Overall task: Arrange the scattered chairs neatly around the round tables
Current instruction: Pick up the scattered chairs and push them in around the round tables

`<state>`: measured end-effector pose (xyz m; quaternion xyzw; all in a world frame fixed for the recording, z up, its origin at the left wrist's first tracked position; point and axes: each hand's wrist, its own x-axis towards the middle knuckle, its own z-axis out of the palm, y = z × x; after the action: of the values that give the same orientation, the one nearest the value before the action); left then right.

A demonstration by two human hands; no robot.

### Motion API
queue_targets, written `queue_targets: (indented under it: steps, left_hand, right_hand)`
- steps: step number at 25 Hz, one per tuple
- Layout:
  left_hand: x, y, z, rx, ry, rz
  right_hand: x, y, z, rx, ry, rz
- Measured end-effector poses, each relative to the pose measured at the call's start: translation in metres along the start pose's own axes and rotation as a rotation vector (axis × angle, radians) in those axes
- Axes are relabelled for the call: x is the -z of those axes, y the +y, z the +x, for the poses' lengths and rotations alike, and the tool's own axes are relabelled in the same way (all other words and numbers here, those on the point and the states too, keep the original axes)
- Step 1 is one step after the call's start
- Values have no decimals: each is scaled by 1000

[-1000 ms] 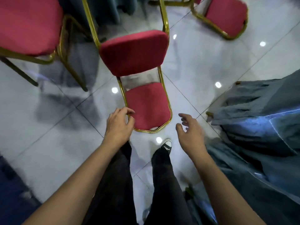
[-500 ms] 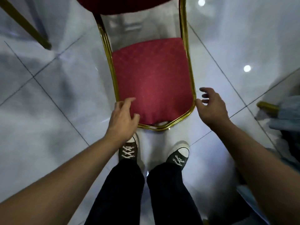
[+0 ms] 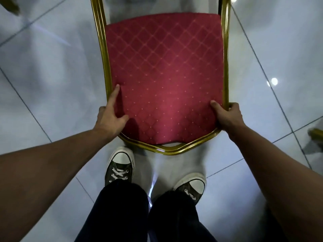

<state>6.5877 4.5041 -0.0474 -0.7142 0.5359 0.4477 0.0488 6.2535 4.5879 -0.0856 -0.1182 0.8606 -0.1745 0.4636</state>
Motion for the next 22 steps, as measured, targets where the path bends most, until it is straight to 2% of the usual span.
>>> queue_targets:
  steps: [3, 7, 15, 18, 22]
  left_hand:
    - [19, 17, -35, 11, -18, -22]
    - [81, 65, -114, 76, 50, -54]
    - [275, 230, -298, 113, 291, -22]
    - [348, 294, -340, 126, 326, 38]
    - [414, 358, -384, 81, 345, 67]
  right_hand:
    - [33, -12, -31, 20, 46, -109]
    - [99, -60, -120, 58, 23, -250]
    - [270, -246, -327, 105, 39, -355]
    - [329, -322, -381, 52, 29, -284]
    - [372, -392, -442, 30, 25, -167]
